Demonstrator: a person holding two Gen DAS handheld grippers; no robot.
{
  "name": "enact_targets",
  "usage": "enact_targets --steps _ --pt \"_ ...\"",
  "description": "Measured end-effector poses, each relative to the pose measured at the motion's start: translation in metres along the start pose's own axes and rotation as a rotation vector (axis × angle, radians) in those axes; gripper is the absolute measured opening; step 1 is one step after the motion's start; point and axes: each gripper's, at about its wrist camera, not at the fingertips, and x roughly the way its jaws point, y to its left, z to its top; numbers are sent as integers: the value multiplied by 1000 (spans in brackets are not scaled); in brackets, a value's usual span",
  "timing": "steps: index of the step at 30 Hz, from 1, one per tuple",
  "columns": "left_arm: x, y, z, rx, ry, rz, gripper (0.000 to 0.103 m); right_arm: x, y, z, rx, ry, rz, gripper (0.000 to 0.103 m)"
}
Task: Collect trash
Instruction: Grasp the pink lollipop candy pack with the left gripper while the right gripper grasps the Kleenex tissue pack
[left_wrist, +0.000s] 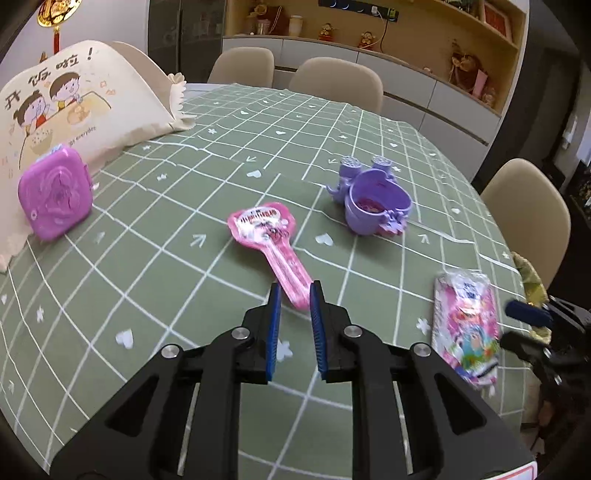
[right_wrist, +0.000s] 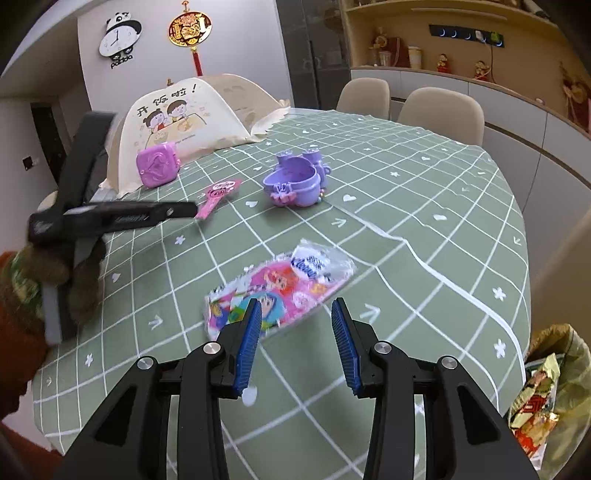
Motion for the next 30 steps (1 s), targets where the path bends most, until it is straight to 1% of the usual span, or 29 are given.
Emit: enact_targets --steps 1,3,5,6,7,10,13,15,16,19,22,24,25,30 --pt "-1 1 0 -8 -2 -7 31 5 -3 2 19 9 -8 38" --pt "-3 4 -1 -29 -6 -20 40 19 -12 6 88 46 -12 38" --pt "-5 7 -1 -43 -10 -23 42 28 -17 6 129 74 -2 39" --pt "-7 9 0 -50 -15 -23 46 28 -17 7 136 58 3 41" --pt "-7 11 1 -55 -20 -22 50 30 -15 7 130 63 0 45" --pt "-8 13 4 -70 -33 -15 54 32 -5 6 75 68 -23 53" --pt "-2 16 12 -85 -34 7 54 34 6 3 29 64 -81 54" --pt "4 18 17 -97 -30 25 54 35 11 2 7 64 -108 54" --pt "9 19 21 -106 -24 46 54 35 11 2 -5 68 -112 54" --pt "30 20 33 -120 6 86 54 33 6 1 15 64 -94 54" --pt "52 18 42 -112 35 128 54 32 3 0 37 55 -75 54" --pt "60 17 44 -110 33 150 53 30 3 0 42 57 -75 54" --pt "59 15 45 -108 25 157 49 30 4 0 41 61 -76 54" --pt "42 3 40 -56 -14 136 49 28 3 -1 28 71 -48 54"
